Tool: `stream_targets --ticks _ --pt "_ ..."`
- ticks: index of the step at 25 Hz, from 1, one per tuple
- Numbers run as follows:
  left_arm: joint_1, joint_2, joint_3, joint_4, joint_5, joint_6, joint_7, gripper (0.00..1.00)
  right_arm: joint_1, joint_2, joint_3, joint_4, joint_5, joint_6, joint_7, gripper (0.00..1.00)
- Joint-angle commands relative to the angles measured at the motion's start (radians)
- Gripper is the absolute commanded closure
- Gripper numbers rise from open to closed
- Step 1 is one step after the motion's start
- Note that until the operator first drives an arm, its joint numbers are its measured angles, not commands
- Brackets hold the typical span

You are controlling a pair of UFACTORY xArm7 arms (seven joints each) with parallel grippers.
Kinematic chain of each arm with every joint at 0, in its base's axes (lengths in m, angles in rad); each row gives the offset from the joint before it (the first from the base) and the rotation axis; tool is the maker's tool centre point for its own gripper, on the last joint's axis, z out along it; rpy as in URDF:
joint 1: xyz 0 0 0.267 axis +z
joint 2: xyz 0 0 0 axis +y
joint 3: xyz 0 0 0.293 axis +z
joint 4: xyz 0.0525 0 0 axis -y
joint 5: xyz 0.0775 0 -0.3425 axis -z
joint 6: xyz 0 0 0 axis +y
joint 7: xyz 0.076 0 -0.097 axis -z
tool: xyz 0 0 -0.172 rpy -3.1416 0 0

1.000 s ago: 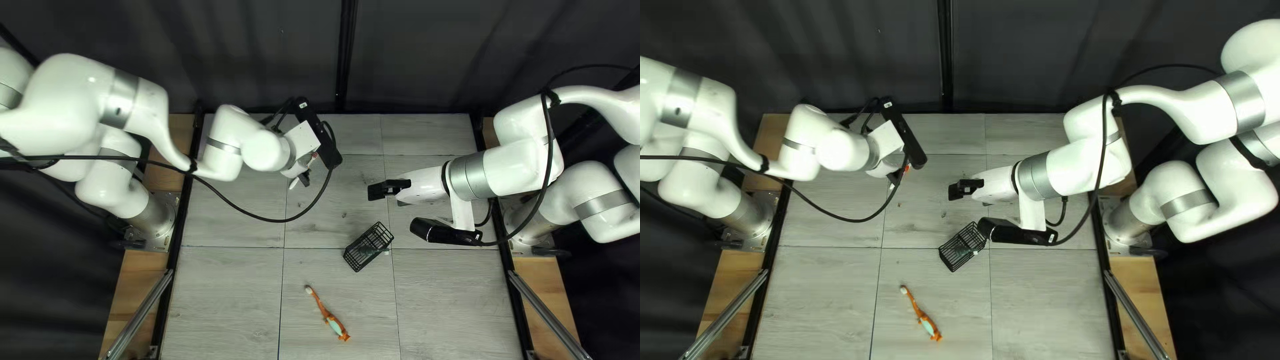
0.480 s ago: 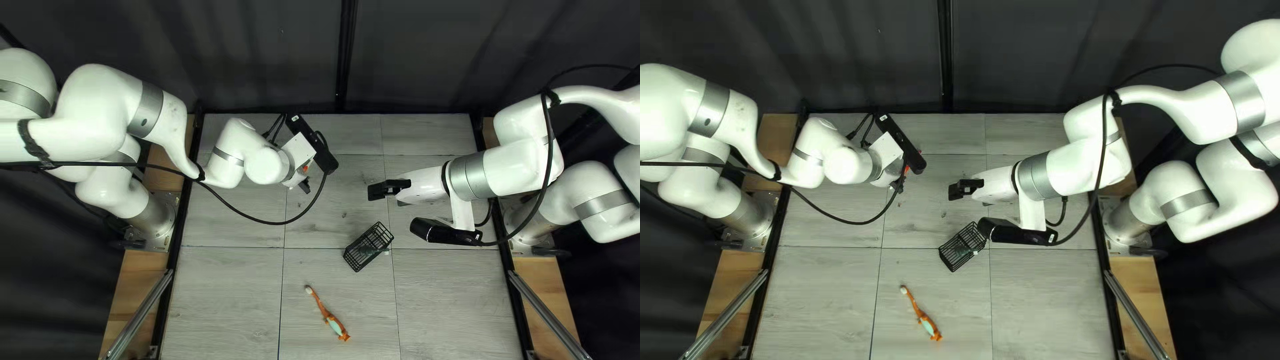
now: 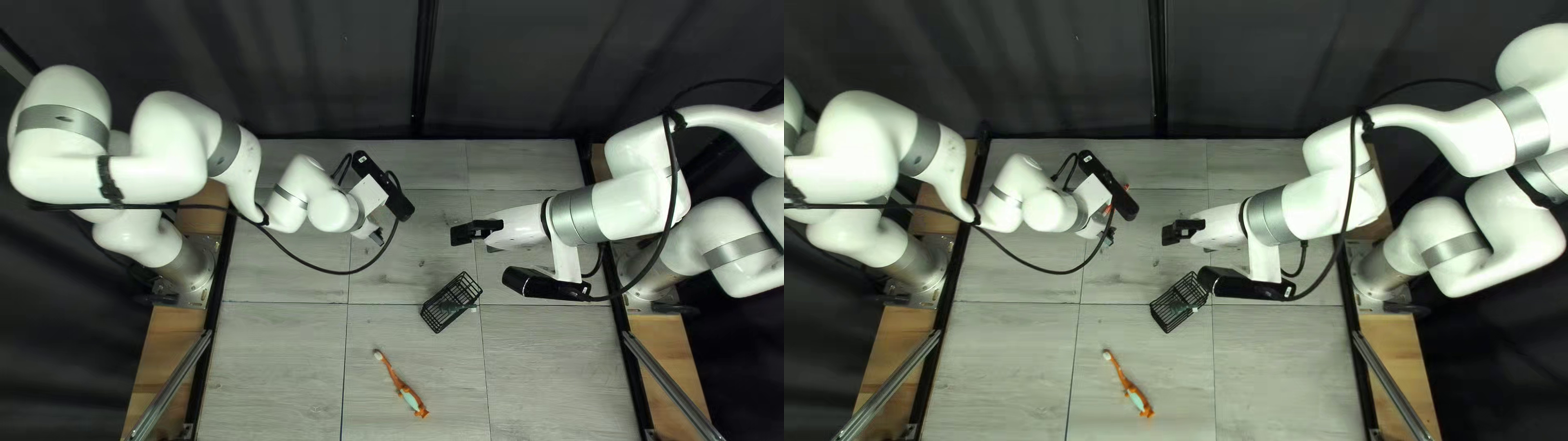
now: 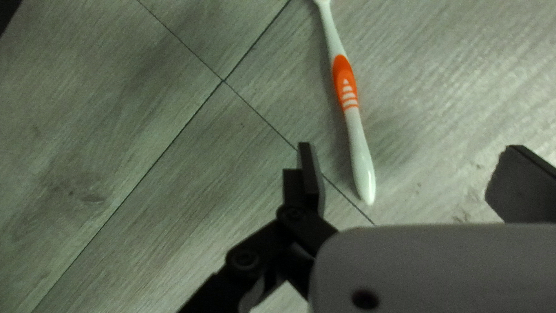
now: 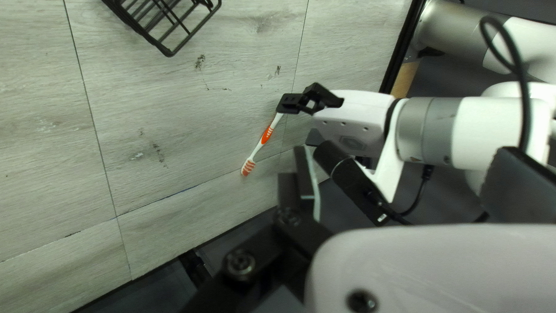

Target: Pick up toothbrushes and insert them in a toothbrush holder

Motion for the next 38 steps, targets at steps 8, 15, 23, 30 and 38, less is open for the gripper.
stream_targets --ticks 8,15,23,30,38 --pt "0.005 0.031 0.052 -0.023 0.121 -0.103 -0.117 0.90 0.000 0.000 0.000 0.000 0.000 0.000 0.000 0.00" --pt "-0.013 0.028 0.072 -0.033 0.220 -0.149 -0.210 1.00 0.000 0.000 0.000 0.000 0.000 0.000 0.000 0.00" --pt "-0.022 -0.059 0.089 -0.073 0.319 -0.165 -0.235 1.00 0.000 0.000 0.000 0.000 0.000 0.000 0.000 0.00" --pt "-0.061 -0.180 0.048 -0.098 0.208 -0.061 -0.037 1.00 -0.012 -0.007 0.022 -0.019 -0.029 -0.013 0.026 0.00" --pt "-0.050 -0.137 0.055 -0.106 0.194 -0.085 0.060 0.00 -0.013 -0.012 0.029 -0.021 -0.032 -0.015 0.034 0.00"
